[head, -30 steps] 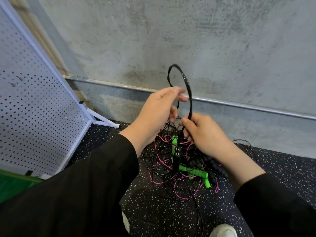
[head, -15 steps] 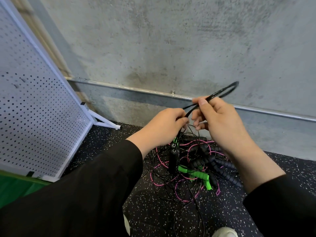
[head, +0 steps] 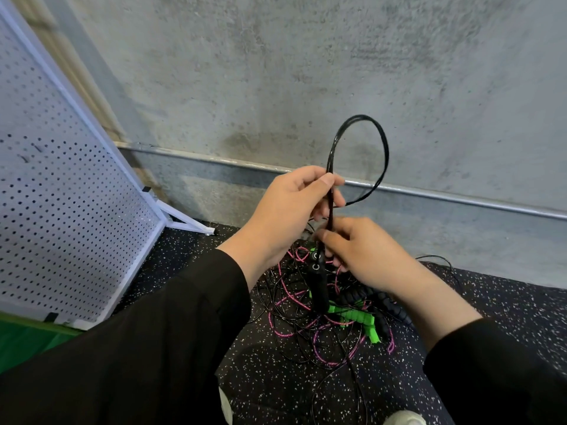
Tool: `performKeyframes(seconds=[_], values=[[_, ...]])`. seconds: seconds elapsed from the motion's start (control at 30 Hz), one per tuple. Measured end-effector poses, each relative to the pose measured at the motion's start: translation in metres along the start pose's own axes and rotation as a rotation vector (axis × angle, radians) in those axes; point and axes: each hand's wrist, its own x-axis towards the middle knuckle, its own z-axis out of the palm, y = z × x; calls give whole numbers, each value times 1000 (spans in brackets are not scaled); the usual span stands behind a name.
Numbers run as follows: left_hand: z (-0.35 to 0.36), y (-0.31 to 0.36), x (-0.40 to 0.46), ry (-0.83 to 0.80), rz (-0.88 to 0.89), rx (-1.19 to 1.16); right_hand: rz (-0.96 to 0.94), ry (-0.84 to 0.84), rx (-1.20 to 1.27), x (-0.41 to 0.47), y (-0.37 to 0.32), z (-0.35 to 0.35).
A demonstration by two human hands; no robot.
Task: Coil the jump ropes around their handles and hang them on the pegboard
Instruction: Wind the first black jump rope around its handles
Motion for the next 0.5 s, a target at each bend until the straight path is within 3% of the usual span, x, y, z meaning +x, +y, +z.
performKeyframes(seconds=[0.1, 0.2, 0.37, 0.5], values=[[-4, 0, 2, 69, -10, 59, -47, 74, -78, 0, 1, -3], [-9, -1, 3, 72, -81, 225, -72, 137, -1, 1, 0, -7], [-10, -2, 1, -126, -205, 283, -84, 252, 327, 0, -13, -22], [-9, -11, -1, -237, -211, 462, -100, 306, 499, -5, -20, -36]])
